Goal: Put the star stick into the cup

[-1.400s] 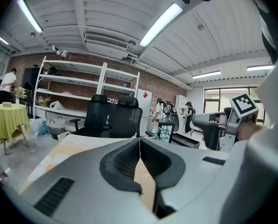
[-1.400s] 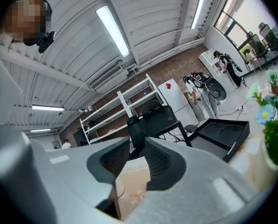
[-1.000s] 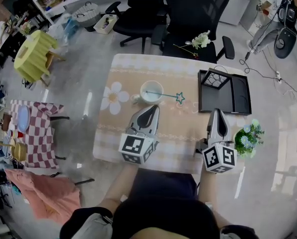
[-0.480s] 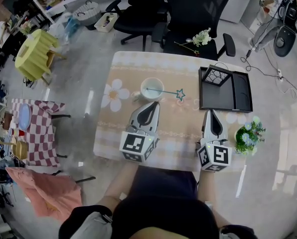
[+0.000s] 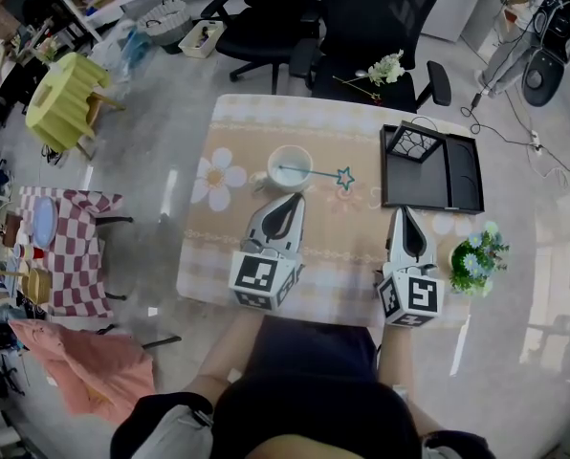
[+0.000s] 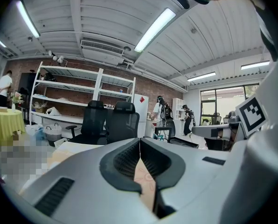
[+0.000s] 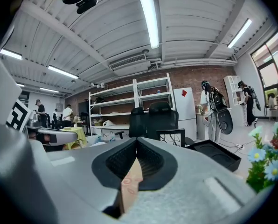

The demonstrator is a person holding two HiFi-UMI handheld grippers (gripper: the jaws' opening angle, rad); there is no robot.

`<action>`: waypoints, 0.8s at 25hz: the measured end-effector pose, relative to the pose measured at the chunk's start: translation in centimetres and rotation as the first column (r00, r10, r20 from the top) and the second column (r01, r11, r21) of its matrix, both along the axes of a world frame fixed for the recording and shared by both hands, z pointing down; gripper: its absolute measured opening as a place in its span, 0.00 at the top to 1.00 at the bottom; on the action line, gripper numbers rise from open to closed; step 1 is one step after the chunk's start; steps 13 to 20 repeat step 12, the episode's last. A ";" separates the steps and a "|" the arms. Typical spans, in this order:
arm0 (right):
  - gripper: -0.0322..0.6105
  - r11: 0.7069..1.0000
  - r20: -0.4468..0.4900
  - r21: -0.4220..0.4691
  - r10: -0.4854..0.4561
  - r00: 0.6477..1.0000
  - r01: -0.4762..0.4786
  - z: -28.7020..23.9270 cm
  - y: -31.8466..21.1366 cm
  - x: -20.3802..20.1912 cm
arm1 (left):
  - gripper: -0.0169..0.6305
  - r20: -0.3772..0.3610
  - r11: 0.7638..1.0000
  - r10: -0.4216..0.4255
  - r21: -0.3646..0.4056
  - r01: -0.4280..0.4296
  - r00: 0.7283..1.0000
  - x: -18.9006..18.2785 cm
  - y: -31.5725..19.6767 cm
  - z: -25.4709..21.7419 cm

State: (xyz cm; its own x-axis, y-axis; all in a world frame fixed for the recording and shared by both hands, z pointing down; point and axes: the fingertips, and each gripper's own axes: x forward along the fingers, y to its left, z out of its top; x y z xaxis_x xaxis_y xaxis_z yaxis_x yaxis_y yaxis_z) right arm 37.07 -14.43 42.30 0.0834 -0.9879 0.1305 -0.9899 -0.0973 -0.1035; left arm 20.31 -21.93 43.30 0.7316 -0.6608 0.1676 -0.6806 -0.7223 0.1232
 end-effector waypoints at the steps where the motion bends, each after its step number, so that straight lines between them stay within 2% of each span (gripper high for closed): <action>1: 0.95 1.000 -0.002 -0.002 0.000 1.000 0.000 0.0 0.0 0.0 | 0.95 0.001 1.000 -0.001 0.000 0.001 1.000 -0.1 0.0 0.1; 20: 0.95 1.000 0.000 0.005 -0.017 1.000 0.017 -0.4 -0.3 0.0 | 0.95 0.006 1.000 -0.004 -0.005 0.005 1.000 -0.5 -0.4 0.3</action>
